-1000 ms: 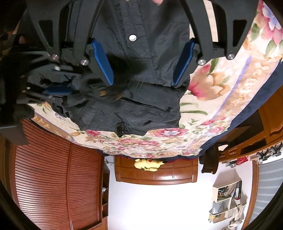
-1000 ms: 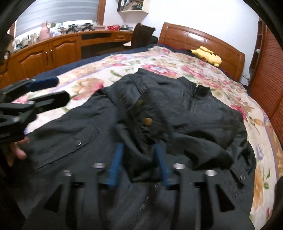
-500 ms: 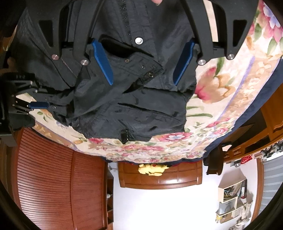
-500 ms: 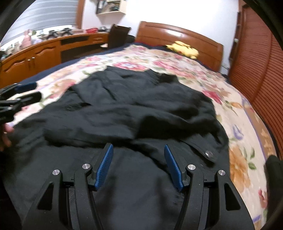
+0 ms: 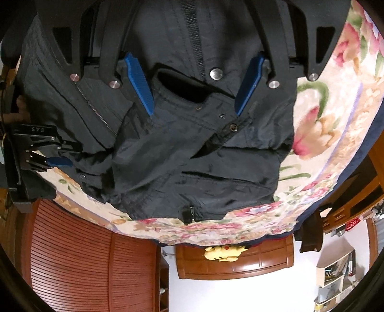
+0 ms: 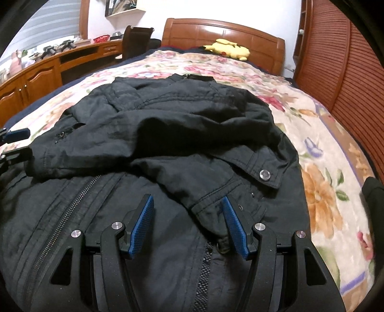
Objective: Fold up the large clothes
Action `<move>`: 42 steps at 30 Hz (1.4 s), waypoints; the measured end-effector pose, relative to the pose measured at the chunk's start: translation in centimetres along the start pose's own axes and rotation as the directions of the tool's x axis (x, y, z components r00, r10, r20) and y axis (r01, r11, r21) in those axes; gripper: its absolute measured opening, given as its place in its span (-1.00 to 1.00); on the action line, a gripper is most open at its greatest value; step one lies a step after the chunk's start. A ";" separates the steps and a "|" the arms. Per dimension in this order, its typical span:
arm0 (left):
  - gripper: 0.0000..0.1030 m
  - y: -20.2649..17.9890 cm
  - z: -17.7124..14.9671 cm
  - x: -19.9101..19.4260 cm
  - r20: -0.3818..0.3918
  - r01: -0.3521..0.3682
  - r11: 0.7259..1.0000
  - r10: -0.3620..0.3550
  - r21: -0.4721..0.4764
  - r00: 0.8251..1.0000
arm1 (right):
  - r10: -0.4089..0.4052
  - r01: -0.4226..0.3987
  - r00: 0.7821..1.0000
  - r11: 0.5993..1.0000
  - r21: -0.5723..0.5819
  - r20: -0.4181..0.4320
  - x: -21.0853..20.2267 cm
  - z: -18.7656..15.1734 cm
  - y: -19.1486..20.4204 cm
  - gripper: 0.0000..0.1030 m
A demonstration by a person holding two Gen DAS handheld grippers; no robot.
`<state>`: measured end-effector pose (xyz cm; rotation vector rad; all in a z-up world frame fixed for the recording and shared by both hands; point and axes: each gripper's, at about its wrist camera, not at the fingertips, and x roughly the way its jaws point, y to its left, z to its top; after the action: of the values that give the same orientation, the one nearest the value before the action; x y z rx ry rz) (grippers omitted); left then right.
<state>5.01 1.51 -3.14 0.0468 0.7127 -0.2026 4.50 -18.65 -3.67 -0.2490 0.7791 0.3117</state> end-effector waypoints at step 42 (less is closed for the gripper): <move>-0.76 1.8 1.5 -8.8 0.119 -0.119 0.989 0.107 0.093 0.987 | -0.025 0.025 1.000 1.000 -0.001 0.003 0.1 -0.4 0.2 0.19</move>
<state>-0.11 4.62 3.69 0.1697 0.5844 -0.1309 4.29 -18.60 -4.02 -0.2586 0.7722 0.2889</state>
